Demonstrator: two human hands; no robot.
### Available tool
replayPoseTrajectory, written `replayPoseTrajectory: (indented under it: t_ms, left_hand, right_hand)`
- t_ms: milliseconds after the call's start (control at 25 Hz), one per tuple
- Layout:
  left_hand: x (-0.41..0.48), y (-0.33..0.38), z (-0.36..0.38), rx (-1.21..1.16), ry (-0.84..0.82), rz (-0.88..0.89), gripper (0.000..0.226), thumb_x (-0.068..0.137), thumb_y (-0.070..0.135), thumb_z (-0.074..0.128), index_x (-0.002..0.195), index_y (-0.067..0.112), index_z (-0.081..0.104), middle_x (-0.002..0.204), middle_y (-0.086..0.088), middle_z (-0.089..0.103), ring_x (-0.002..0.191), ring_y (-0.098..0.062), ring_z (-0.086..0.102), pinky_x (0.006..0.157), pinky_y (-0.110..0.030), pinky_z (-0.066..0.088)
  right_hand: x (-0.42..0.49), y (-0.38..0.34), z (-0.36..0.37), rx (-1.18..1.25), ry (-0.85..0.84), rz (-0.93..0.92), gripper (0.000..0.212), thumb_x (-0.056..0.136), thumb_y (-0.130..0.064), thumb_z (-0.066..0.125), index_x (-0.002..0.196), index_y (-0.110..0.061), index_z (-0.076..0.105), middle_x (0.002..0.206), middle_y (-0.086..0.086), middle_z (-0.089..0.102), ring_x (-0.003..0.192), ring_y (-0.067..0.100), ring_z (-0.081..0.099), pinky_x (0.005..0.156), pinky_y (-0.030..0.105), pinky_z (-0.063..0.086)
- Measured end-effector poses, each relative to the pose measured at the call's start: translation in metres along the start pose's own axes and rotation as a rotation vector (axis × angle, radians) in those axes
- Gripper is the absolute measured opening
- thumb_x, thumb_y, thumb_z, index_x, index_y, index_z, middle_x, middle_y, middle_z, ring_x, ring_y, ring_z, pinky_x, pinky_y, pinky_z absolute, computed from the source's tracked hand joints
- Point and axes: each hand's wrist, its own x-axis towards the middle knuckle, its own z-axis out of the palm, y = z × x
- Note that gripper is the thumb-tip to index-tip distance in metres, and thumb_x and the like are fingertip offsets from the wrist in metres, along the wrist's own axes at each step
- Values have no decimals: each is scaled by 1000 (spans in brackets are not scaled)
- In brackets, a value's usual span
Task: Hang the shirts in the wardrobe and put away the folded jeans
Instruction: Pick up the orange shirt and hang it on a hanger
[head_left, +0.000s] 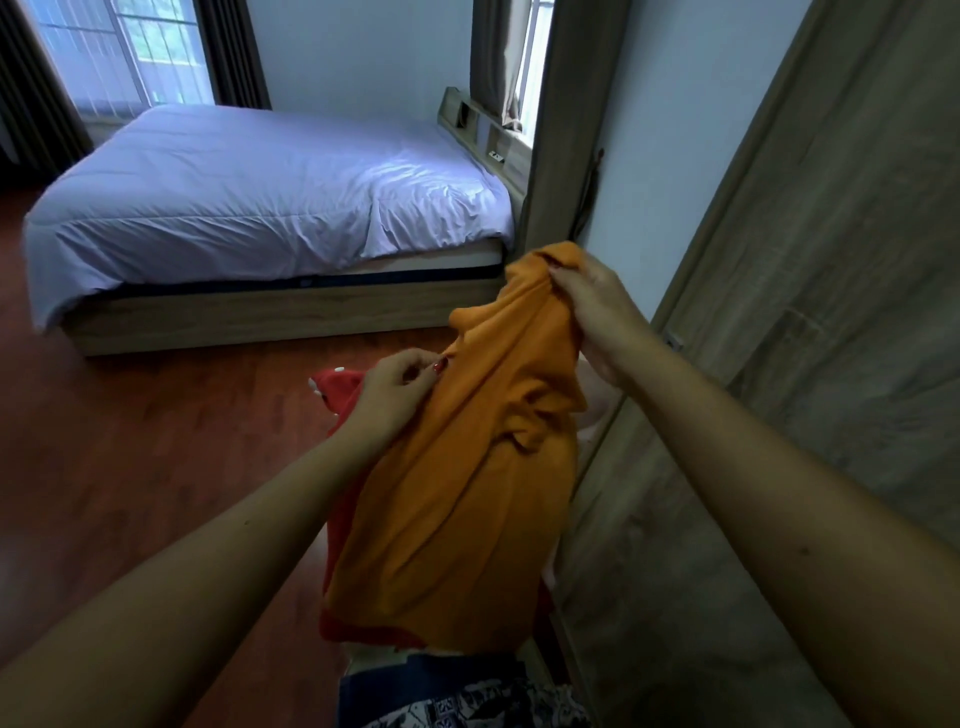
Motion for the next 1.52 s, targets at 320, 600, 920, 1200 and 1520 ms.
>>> replayPoseTrajectory:
  t_ms: [320, 600, 920, 1200, 1520]
  left_hand:
    - [-23, 94, 61, 207, -373, 359, 27, 80, 28, 69, 106, 32, 63, 104, 10, 67, 97, -7, 63, 85, -28, 50]
    - [-124, 162, 167, 273, -618, 508, 20, 76, 46, 60, 82, 29, 65, 83, 2, 66, 79, -10, 62, 80, -42, 51]
    - [-281, 220, 314, 938, -773, 682, 28, 90, 27, 55, 112, 11, 63, 112, -5, 65, 96, -15, 61, 77, -18, 41]
    - [-348, 269, 385, 543, -768, 650, 16, 89, 4, 57, 97, 15, 66, 101, -5, 63, 91, -18, 63, 67, -12, 44]
    - [-389, 340, 418, 152, -801, 723, 31, 96, 9, 44, 121, 23, 55, 96, -7, 65, 72, -8, 64, 59, -17, 55]
  right_hand:
    - [-95, -89, -88, 213, 80, -70, 22, 96, -8, 43, 88, -13, 63, 68, -4, 71, 68, 6, 66, 65, 19, 54]
    - [-265, -140, -213, 124, 302, -184, 38, 94, -15, 41, 115, 13, 55, 115, 32, 62, 111, 39, 60, 101, 47, 47]
    - [-488, -157, -326, -39, 635, -266, 25, 97, -11, 36, 94, -9, 61, 86, 12, 75, 92, 25, 70, 82, 31, 56]
    - [-638, -121, -433, -366, 1141, 12, 22, 92, -19, 46, 82, -24, 65, 83, 1, 63, 84, 18, 59, 78, 33, 45]
    - [-683, -113, -462, -505, 1266, 47, 20, 88, -2, 47, 83, -12, 64, 82, -1, 61, 78, 6, 56, 71, 15, 43]
